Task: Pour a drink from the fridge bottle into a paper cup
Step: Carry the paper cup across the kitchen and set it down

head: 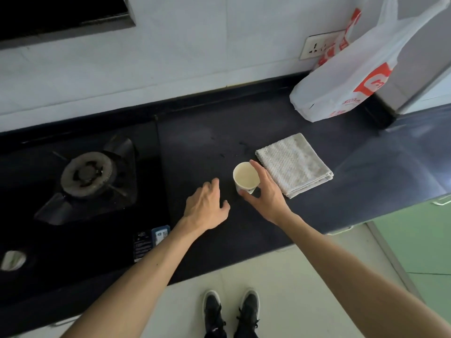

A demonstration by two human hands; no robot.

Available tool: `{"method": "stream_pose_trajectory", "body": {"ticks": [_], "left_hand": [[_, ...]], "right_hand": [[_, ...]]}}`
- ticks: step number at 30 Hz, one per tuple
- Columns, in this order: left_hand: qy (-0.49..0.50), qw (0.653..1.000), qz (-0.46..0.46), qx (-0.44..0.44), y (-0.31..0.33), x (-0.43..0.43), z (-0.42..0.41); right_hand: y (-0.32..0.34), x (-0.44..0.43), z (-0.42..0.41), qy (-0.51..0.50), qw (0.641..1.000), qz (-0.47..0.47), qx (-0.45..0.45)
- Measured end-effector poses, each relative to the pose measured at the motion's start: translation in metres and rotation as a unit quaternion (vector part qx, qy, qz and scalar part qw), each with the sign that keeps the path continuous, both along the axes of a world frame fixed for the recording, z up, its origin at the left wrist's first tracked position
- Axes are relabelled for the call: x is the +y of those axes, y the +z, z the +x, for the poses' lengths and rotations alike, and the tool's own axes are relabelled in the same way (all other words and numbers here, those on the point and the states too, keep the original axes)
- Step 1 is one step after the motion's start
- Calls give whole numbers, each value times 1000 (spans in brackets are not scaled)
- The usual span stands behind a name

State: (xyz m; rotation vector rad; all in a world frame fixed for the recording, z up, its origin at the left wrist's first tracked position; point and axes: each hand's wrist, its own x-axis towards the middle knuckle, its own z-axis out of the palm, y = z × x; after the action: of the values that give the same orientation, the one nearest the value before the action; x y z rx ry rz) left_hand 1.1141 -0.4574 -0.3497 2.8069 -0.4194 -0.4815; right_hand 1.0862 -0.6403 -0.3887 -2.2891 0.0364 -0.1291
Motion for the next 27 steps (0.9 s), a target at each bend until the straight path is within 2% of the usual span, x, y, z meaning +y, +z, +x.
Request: {"method": "stream_pose_trajectory", "body": {"ticks": [4,7,9,12,16,18,22,27], "left_hand": [[49,996,-62,45,2,-2,6],[134,970,-158,124,7,-6,16],[212,922,-263,192,15,-9,24],[305,807,-416,289,31,-14,35],[334,693,-529,358,53,-10,47],[332,648,-571,380,66,-7,53],[316,590,-624,403,90,0,62],[284,559,-658,417,114,11,70]], "right_hand": [[2,5,4,-24,999,45,-13],[15,8,10,-30,997,76,-17],[28,10,15,-28,996,87,-21],[52,10,25,-18,995,94,-32],[79,9,36,0,994,97,-52],[91,9,40,4,994,96,-60],[115,9,48,6,992,97,-78],[146,11,57,8,991,115,-75]]}}
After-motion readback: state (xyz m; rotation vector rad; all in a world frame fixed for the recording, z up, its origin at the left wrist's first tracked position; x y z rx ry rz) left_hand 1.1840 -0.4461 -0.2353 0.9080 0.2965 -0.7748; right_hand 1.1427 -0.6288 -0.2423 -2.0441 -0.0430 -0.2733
